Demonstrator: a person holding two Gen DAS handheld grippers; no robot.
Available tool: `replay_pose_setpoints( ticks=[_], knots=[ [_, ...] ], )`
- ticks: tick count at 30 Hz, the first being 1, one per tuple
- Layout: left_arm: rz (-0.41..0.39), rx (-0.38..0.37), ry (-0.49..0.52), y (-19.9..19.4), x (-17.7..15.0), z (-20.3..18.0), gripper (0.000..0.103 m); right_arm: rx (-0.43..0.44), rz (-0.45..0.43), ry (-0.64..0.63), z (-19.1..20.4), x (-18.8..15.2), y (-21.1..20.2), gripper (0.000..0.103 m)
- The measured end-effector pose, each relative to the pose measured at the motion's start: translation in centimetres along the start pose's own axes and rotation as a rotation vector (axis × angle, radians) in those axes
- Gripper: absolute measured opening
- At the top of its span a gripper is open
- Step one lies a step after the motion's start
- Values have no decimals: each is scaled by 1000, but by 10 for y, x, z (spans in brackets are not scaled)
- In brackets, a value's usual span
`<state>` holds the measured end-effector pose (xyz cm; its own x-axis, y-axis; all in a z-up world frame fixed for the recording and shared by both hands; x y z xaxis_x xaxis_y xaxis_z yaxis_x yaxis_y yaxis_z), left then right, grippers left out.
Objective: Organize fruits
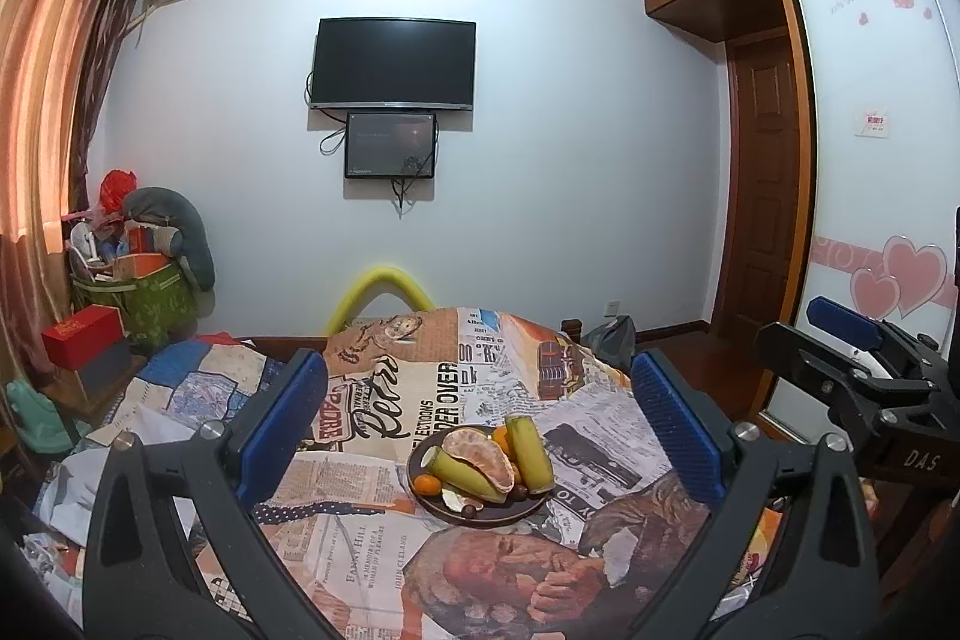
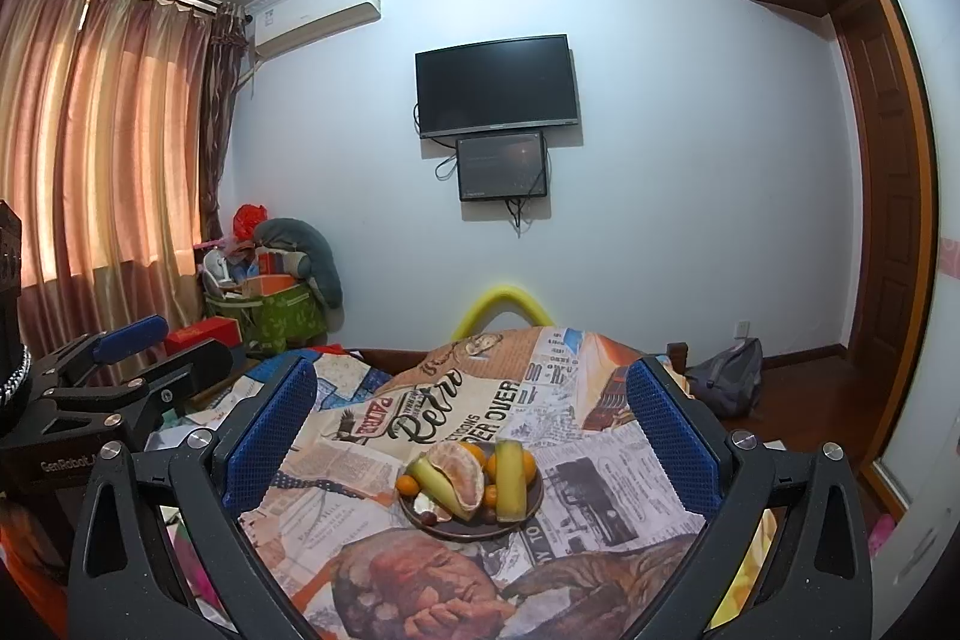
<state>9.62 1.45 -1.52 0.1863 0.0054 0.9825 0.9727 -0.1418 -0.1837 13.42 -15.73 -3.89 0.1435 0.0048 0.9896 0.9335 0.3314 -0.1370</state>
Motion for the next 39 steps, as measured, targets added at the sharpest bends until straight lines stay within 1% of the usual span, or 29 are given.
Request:
replay_pose_setpoints(
  ticks=[23, 31, 39],
  knots=[
    [-14, -6, 2, 1, 0, -2, 103, -7, -2, 2, -2, 2, -1, 103],
    [-13, -27, -6, 1, 0, -4, 103, -10, 1, -9, -1, 2, 0, 103],
    [-7, -30, -12, 3, -1, -2, 103, -13, 3, -8, 0, 3, 1, 103]
  ],
)
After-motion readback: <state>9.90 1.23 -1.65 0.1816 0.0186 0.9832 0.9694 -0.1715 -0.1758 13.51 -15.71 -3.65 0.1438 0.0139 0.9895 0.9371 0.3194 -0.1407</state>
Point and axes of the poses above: each gripper's, at about its wrist camera, not at the fingertips, and y roughly the way its jaws point, z to its left, x to its top, the point moved 7 cm from there along y, roughly the way its jaws point, and after that the axes turned 6 degrees about -x, right-handed, at the moved point
